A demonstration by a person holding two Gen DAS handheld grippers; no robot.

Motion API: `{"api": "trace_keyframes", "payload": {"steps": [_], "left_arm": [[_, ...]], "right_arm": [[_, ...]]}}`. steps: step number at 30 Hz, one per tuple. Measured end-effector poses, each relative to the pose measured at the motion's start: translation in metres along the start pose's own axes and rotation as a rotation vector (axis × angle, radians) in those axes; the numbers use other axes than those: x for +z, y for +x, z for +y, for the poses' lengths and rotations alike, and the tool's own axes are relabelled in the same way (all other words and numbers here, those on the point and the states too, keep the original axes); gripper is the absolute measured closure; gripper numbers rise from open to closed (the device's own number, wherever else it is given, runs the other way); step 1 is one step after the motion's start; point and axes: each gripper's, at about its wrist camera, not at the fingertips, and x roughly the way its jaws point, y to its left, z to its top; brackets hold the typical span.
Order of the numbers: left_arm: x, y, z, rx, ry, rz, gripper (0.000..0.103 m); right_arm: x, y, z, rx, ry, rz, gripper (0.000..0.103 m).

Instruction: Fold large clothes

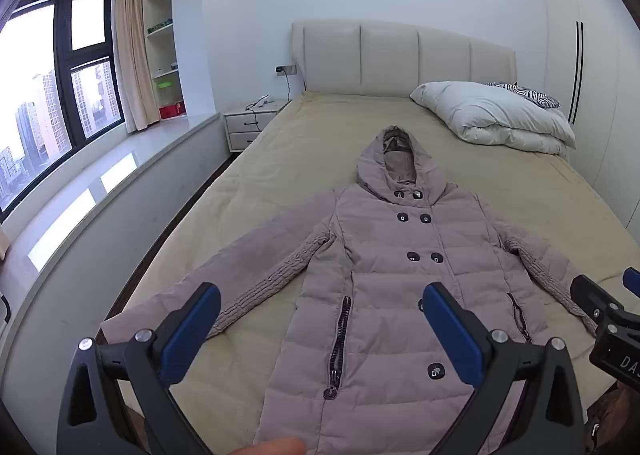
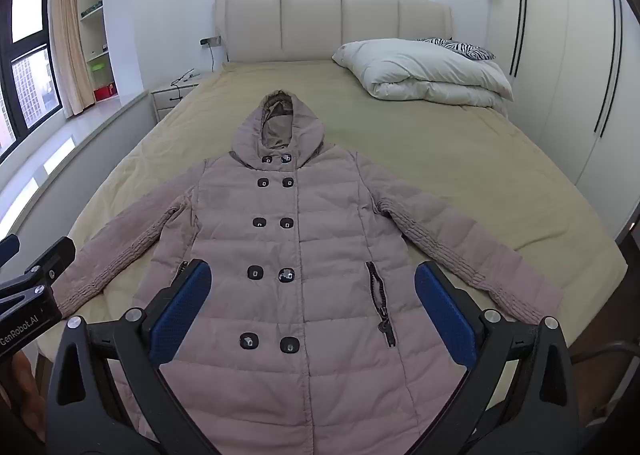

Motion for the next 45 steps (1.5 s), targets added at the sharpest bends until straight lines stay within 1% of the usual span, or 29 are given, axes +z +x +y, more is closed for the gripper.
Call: {"api": "trace_keyframes", "payload": {"steps": [3, 4, 7, 45], "left_arm": [[-0.0003, -0.0011, 0.0006, 0.004, -0.009, -0.012, 0.000], [0.0000, -0.0002, 0.0001, -0.001, -0.002, -0.001, 0.000], [-0.0001, -0.0001, 0.0005, -0.002, -0.007, 0.000, 0.000], [0.0001, 0.0000, 0.0013, 0.000, -0.006, 0.002, 0.000]], "right_arm": [[-0.0001, -0.0003, -0.0007, 0.002, 0.001, -0.005, 0.000], [-0.0001, 0.0000, -0.0003, -0.003, -0.003, -0.002, 0.000], [-0.0003, 0.0004, 0.0001, -0.007, -0.008, -0.002, 0.000], [-0.0026, 0.0052, 0.0001, -0.001, -0.004, 0.008, 0.000]]}}
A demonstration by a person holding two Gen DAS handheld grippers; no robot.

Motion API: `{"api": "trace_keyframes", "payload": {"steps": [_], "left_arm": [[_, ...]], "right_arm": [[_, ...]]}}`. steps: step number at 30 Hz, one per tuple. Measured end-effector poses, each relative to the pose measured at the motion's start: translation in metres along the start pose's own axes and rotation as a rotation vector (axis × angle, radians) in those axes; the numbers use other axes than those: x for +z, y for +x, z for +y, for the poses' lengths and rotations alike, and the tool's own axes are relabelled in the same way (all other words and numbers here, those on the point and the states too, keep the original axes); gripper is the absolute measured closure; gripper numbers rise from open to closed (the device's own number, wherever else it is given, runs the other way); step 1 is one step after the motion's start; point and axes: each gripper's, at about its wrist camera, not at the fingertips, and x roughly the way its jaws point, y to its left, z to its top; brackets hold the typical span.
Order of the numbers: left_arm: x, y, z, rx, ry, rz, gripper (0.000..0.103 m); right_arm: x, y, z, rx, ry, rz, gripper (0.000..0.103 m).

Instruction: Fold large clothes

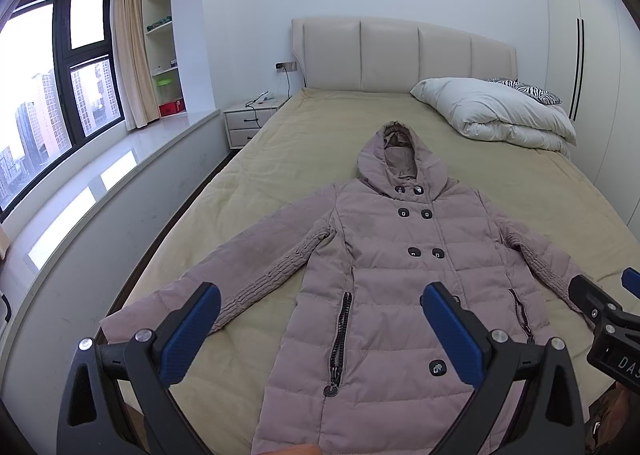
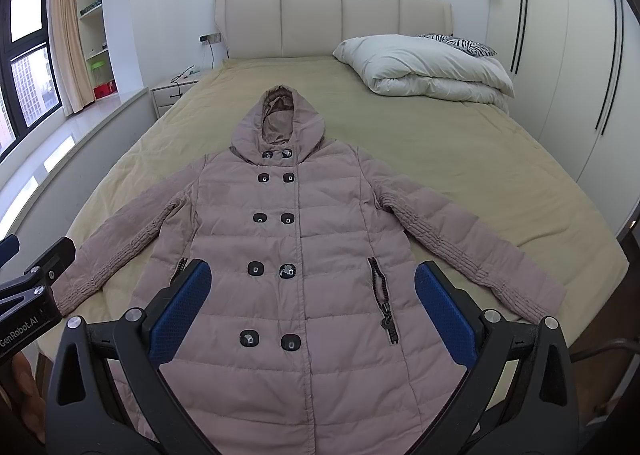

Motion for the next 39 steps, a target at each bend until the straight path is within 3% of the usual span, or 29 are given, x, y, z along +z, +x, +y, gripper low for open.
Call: {"api": "trace_keyframes", "payload": {"steps": [39], "left_arm": [[-0.0077, 0.0046, -0.0044, 0.001, 0.004, 0.005, 0.000]], "right_arm": [[-0.0014, 0.0026, -0.0009, 0.001, 0.002, 0.008, 0.000]]}}
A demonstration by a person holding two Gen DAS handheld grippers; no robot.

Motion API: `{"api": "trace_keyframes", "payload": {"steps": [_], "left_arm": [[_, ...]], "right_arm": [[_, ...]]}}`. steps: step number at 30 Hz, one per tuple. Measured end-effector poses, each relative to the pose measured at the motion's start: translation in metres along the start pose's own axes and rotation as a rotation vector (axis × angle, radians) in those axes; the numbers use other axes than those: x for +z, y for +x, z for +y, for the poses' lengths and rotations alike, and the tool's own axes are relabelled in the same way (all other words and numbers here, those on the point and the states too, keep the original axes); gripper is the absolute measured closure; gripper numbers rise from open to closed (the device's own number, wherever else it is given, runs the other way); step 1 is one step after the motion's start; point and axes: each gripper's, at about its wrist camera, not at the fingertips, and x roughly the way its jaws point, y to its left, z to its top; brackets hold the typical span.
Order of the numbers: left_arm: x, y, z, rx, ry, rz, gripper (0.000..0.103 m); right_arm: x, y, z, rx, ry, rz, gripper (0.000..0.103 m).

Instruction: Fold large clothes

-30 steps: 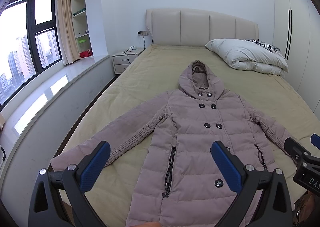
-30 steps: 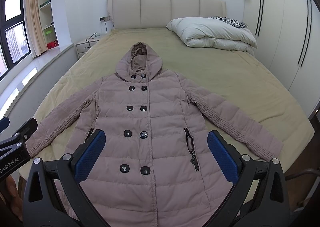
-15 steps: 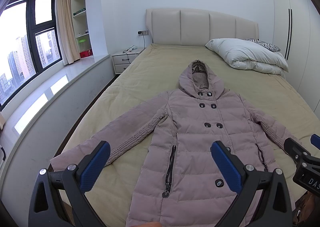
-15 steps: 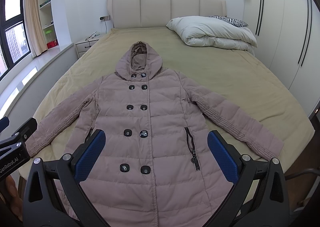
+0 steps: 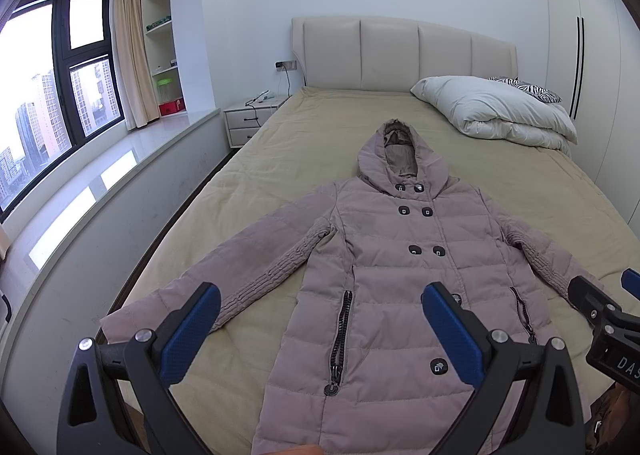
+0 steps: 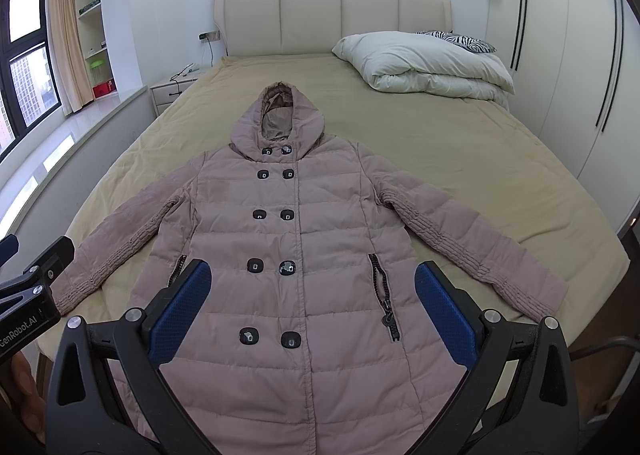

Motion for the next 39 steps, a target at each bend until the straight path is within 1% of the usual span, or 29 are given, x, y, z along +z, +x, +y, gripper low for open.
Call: {"api": "trace_keyframes", "payload": {"steps": [3, 24, 27, 28, 29, 30, 33, 35, 37, 38, 39], "left_arm": [[0.001, 0.000, 0.000, 0.000, 0.001, 0.001, 0.000], [0.000, 0.001, 0.000, 0.002, 0.000, 0.005, 0.000], [-0.013, 0.010, 0.001, 0.004, -0.005, 0.008, 0.000], [-0.016, 0.013, 0.002, -0.005, -0.016, 0.017, 0.000], [-0.013, 0.015, 0.003, -0.010, -0.021, 0.023, 0.000], [-0.023, 0.025, 0.002, -0.014, -0.027, 0.036, 0.000], [-0.045, 0.042, 0.008, 0.009, -0.022, 0.055, 0.000], [-0.056, 0.055, 0.020, 0.034, -0.038, 0.092, 0.000], [-0.066, 0.065, 0.039, 0.045, -0.080, 0.126, 0.000], [-0.072, 0.072, 0.050, 0.032, -0.121, 0.143, 0.000], [-0.079, 0.079, 0.065, 0.003, -0.180, 0.161, 0.000]], "right_arm": [[-0.006, 0.003, 0.000, 0.000, 0.002, 0.001, 0.000], [-0.009, 0.006, 0.000, -0.001, 0.003, 0.006, 0.000], [-0.014, 0.010, 0.000, -0.003, 0.005, 0.013, 0.000], [-0.016, 0.012, -0.001, -0.004, 0.007, 0.016, 0.000], [-0.017, 0.014, -0.001, -0.005, 0.008, 0.020, 0.000], [-0.019, 0.016, -0.002, -0.006, 0.009, 0.025, 0.000], [-0.023, 0.026, -0.003, -0.007, 0.010, 0.050, 0.000], [-0.026, 0.036, -0.004, -0.008, 0.012, 0.071, 0.000], [-0.028, 0.045, -0.003, -0.005, 0.013, 0.095, 0.000], [-0.030, 0.052, -0.002, -0.003, 0.012, 0.110, 0.000], [-0.032, 0.057, -0.001, -0.003, 0.010, 0.120, 0.000]]}}
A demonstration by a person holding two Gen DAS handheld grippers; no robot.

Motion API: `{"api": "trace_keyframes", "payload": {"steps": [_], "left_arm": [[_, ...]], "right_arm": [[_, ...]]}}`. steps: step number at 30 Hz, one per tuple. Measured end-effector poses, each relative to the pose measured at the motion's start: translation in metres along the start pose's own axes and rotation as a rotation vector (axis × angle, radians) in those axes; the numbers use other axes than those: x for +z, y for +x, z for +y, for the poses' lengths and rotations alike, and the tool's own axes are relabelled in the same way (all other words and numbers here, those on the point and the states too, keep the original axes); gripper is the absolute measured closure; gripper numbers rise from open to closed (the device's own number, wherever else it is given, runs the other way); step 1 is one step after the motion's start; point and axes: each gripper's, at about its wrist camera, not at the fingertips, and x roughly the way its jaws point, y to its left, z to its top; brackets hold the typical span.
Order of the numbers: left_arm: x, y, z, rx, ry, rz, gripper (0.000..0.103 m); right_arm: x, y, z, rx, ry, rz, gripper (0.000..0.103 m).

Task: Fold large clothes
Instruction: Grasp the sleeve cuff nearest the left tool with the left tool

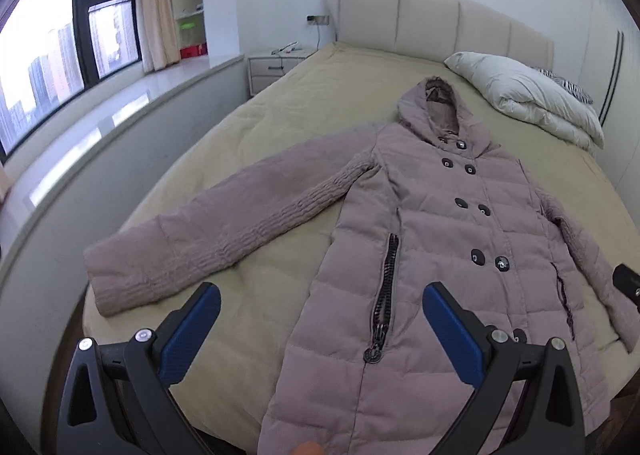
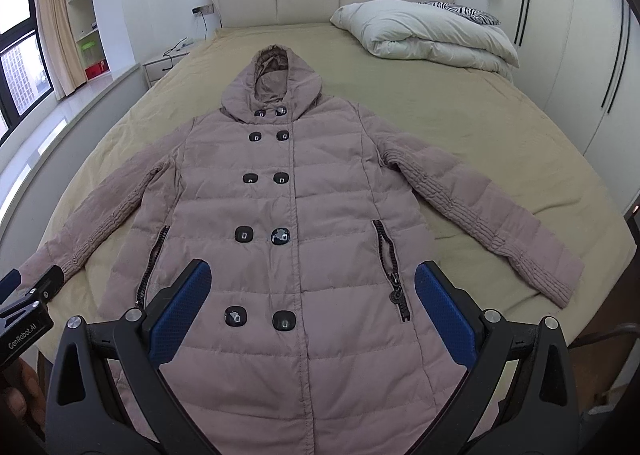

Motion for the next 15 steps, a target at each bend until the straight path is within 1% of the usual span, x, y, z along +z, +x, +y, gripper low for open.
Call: {"api": "trace_keyframes", "payload": {"steps": [2, 4, 7, 8, 9, 10, 11, 12, 13, 14, 15], "left_arm": [[-0.001, 0.011, 0.034, -0.069, -0.142, 0.023, 0.000], [-0.003, 0.022, 0.071, -0.090, -0.292, 0.019, 0.000], [-0.008, 0.033, 0.124, -0.145, -0.485, -0.054, 0.000], [-0.010, 0.035, 0.139, -0.140, -0.545, -0.070, 0.000], [-0.010, 0.039, 0.151, -0.140, -0.588, -0.061, 0.000], [-0.010, 0.045, 0.162, -0.144, -0.624, -0.036, 0.000], [-0.012, 0.050, 0.175, -0.155, -0.679, -0.014, 0.000], [-0.016, 0.053, 0.189, -0.184, -0.766, -0.010, 0.000], [-0.023, 0.055, 0.202, -0.223, -0.860, -0.029, 0.001], [-0.029, 0.058, 0.211, -0.239, -0.941, -0.049, 0.001], [-0.033, 0.060, 0.219, -0.236, -0.995, -0.060, 0.001]], "right_arm": [[-0.001, 0.012, 0.003, 0.006, -0.006, 0.021, 0.000], [-0.001, 0.021, 0.008, 0.011, -0.016, 0.038, 0.000], [-0.001, 0.036, 0.017, 0.026, -0.029, 0.059, 0.000], [-0.001, 0.041, 0.021, 0.031, -0.032, 0.067, 0.000], [0.000, 0.045, 0.023, 0.035, -0.035, 0.075, 0.000], [0.000, 0.049, 0.026, 0.038, -0.038, 0.082, 0.000], [-0.001, 0.053, 0.029, 0.040, -0.042, 0.089, 0.000], [-0.001, 0.057, 0.031, 0.042, -0.044, 0.097, 0.000], [-0.001, 0.060, 0.033, 0.046, -0.048, 0.103, 0.000], [-0.001, 0.063, 0.036, 0.050, -0.052, 0.109, 0.000], [-0.001, 0.066, 0.038, 0.050, -0.057, 0.113, 0.000]]}}
